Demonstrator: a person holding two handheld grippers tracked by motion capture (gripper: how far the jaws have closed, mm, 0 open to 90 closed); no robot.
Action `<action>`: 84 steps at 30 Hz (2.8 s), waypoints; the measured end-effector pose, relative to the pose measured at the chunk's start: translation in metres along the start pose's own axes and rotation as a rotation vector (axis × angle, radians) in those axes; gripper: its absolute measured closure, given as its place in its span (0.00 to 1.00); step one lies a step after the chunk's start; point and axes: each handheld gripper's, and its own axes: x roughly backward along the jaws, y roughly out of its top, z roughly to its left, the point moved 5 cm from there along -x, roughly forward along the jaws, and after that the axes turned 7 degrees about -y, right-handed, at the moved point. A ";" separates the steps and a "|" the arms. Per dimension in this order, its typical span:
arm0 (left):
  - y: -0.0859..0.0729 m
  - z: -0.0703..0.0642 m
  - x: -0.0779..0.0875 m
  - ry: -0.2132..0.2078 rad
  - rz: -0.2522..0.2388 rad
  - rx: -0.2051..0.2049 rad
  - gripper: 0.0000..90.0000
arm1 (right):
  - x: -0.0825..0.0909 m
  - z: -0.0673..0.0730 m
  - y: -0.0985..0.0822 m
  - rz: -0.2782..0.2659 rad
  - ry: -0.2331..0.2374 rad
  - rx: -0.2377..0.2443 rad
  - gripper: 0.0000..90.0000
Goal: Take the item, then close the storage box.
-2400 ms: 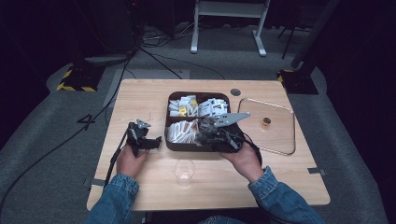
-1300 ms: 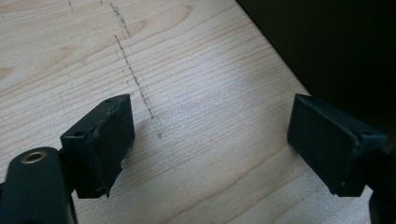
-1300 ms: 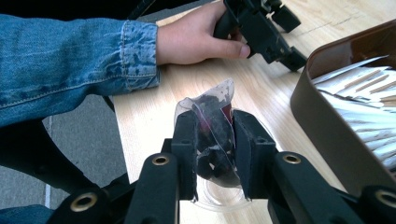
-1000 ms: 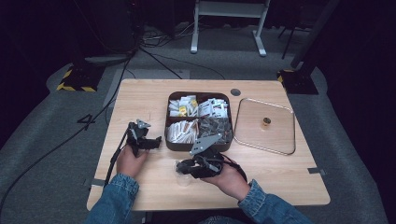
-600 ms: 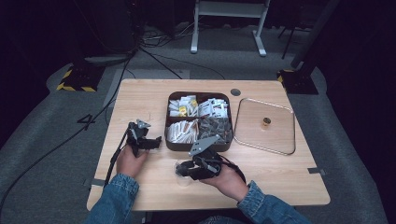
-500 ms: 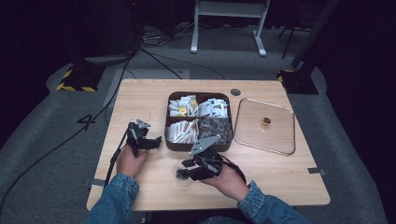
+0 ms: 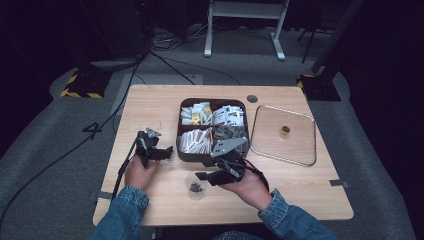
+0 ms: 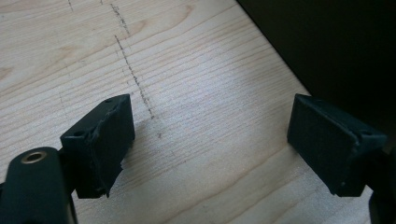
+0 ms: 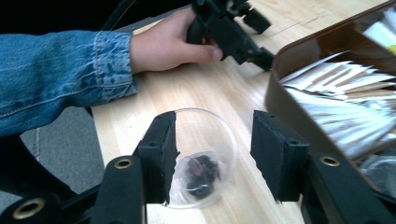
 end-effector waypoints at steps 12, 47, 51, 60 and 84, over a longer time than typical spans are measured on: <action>0.001 0.001 -0.001 -0.003 0.001 0.000 0.17 | 0.021 -0.026 0.008 -0.041 -0.085 -0.022 0.53; -0.002 0.000 0.001 -0.004 -0.001 0.003 0.17 | 0.063 -0.187 -0.020 -0.036 -0.565 -0.165 0.48; -0.002 0.000 0.001 -0.004 -0.001 0.004 0.17 | 0.061 -0.207 -0.029 -0.027 -0.638 -0.182 0.49; -0.002 -0.001 0.002 -0.004 0.000 0.004 0.17 | 0.057 -0.253 -0.059 0.003 -0.684 -0.316 0.49; -0.002 -0.001 0.002 -0.004 0.000 0.004 0.17 | 0.055 -0.303 -0.136 0.167 -0.729 -0.531 0.46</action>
